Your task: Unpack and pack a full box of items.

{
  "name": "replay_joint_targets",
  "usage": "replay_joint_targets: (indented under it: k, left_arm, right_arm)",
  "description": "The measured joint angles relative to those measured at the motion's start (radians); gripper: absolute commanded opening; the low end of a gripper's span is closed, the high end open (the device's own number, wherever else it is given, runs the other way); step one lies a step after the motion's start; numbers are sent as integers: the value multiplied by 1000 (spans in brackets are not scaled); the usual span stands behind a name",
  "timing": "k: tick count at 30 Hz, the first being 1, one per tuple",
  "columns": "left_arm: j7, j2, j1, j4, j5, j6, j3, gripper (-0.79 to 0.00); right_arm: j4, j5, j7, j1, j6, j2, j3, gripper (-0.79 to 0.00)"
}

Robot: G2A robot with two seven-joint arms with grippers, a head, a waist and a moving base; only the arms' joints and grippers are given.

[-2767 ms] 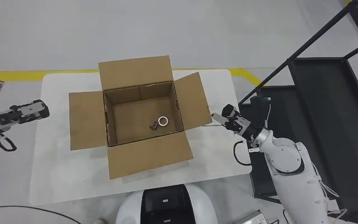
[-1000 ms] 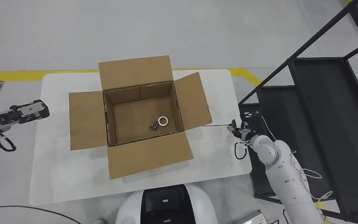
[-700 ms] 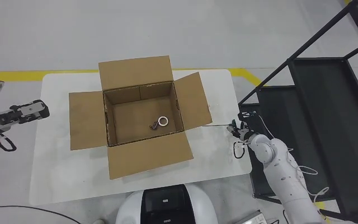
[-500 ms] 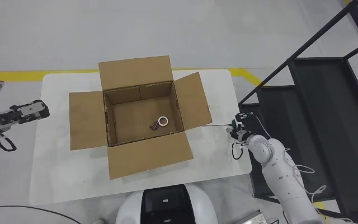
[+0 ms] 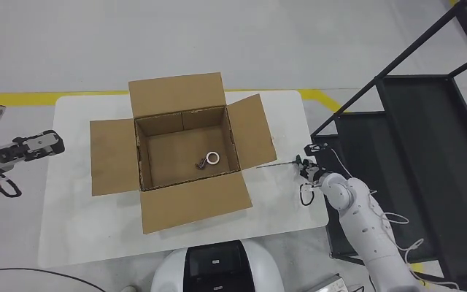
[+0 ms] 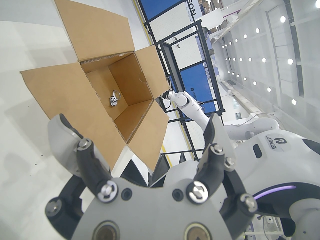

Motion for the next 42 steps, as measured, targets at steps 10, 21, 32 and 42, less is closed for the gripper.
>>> replay_joint_targets:
  k: [10,21,32,42]
  left_arm:
    - [0,0,0,0,0,0,0,0]
    - [0,0,0,0,0,0,0,0]
    - [0,0,0,0,0,0,0,0]
    - [0,0,0,0,0,0,0,0]
  right_arm:
    - [-215,106,47,-119,7,14,105,-785]
    - [-310,48,44,-180,3,8,13,-219]
    - [-291,-127,-3,-184,52,1,-92,-428]
    - [-221,-149,-9,-138,116,-12,-148,-456]
